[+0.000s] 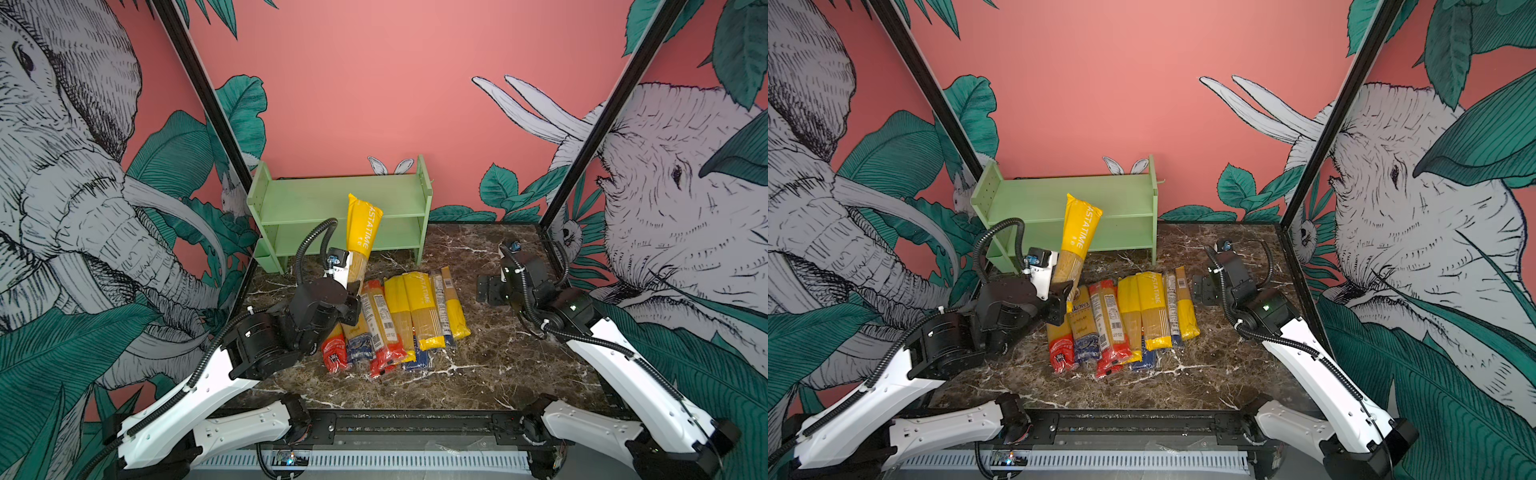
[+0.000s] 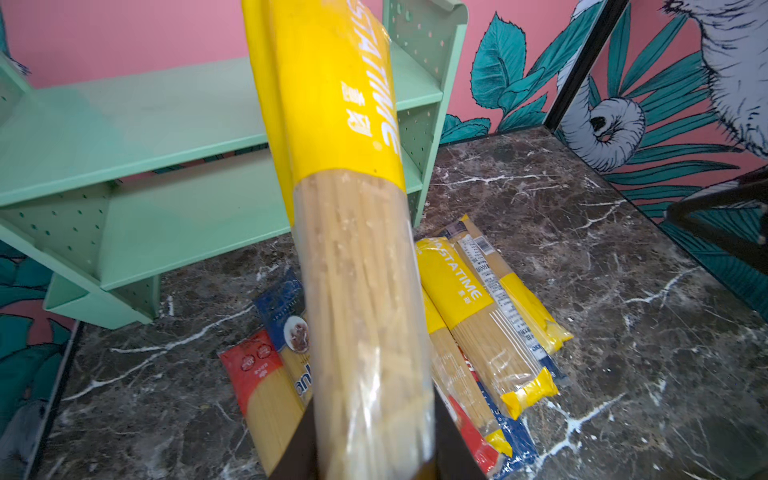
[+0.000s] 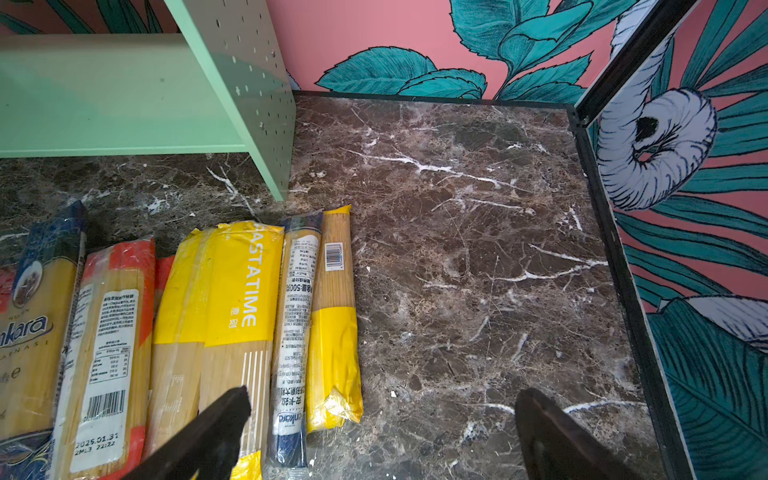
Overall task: Place and organize the pasta boxes and bags onto the shelf
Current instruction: 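Carry the yellow bag with the left gripper onto the shelf's top tier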
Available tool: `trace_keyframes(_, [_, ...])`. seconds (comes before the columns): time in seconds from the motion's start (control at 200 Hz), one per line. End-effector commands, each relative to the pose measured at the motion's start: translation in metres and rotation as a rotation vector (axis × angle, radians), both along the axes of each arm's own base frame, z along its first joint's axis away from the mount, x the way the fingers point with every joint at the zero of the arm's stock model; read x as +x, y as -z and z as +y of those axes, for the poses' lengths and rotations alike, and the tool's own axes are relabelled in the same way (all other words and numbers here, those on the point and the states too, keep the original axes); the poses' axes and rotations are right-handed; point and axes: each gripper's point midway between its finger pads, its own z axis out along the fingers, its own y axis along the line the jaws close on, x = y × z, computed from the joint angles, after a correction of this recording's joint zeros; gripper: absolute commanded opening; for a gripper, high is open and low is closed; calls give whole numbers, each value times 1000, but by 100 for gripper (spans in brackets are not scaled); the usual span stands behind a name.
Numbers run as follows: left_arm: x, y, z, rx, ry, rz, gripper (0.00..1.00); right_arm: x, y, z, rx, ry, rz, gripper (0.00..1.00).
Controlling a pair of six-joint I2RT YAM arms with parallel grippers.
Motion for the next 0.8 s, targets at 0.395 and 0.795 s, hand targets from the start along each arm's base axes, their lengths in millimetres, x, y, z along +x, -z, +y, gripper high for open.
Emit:
trace_keyframes(0.395, [114, -100, -42, -268, -78, -135, 0, -1, -61, 18, 33, -91, -86, 99])
trace_keyframes(0.795, [214, -100, -74, -417, -59, -54, 0, 9, -137, 82, 43, -290, -175, 99])
